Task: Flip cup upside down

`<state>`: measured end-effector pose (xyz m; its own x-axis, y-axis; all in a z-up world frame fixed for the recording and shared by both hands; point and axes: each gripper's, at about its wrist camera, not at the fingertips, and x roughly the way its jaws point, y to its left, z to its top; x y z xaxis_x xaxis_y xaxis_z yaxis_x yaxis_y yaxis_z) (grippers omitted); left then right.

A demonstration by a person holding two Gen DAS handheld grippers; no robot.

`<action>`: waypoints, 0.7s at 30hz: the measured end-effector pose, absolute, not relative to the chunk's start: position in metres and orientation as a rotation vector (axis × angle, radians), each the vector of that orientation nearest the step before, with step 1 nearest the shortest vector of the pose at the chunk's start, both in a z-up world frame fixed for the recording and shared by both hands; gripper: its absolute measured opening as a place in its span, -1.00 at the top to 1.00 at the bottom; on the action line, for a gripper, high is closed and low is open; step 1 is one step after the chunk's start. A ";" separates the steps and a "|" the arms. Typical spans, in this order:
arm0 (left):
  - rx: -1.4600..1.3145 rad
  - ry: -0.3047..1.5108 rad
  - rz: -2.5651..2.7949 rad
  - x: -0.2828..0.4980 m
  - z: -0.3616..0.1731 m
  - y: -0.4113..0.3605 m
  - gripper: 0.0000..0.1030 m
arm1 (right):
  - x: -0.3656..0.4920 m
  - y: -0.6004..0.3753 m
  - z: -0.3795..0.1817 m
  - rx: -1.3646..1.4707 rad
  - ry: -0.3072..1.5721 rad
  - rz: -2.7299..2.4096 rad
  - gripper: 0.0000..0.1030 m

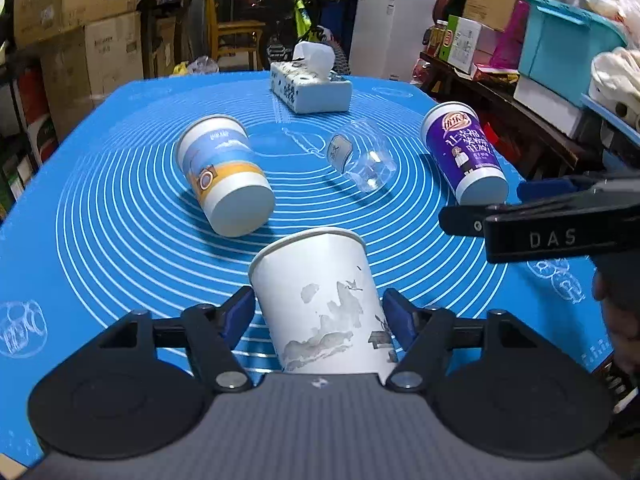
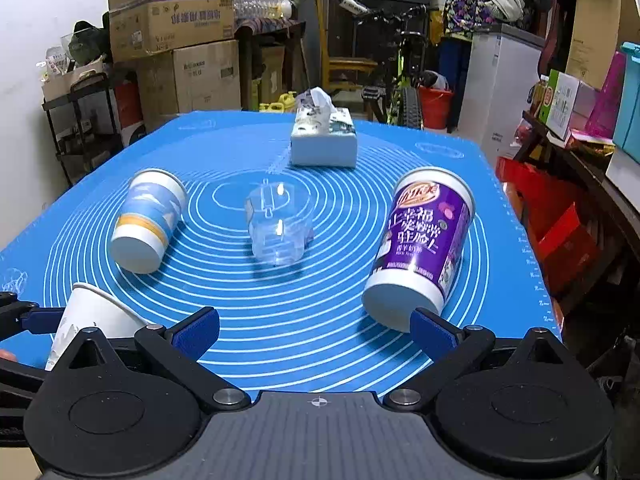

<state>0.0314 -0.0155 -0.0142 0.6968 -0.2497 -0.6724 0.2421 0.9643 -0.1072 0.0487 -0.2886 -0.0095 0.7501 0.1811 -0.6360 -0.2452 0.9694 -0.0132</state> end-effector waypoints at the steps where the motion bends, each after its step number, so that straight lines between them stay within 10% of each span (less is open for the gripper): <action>1: -0.021 0.749 -0.272 0.030 -0.014 -0.014 -0.55 | 0.049 -0.288 -0.010 -0.099 0.686 0.235 -0.95; 12: -0.034 0.714 -0.291 0.017 0.000 -0.005 -0.82 | 0.040 -0.278 0.000 -0.217 0.644 0.269 -0.95; 21: -0.052 0.597 -0.234 -0.004 0.023 0.030 -0.94 | -0.012 -0.226 0.024 -0.947 0.356 0.435 -0.95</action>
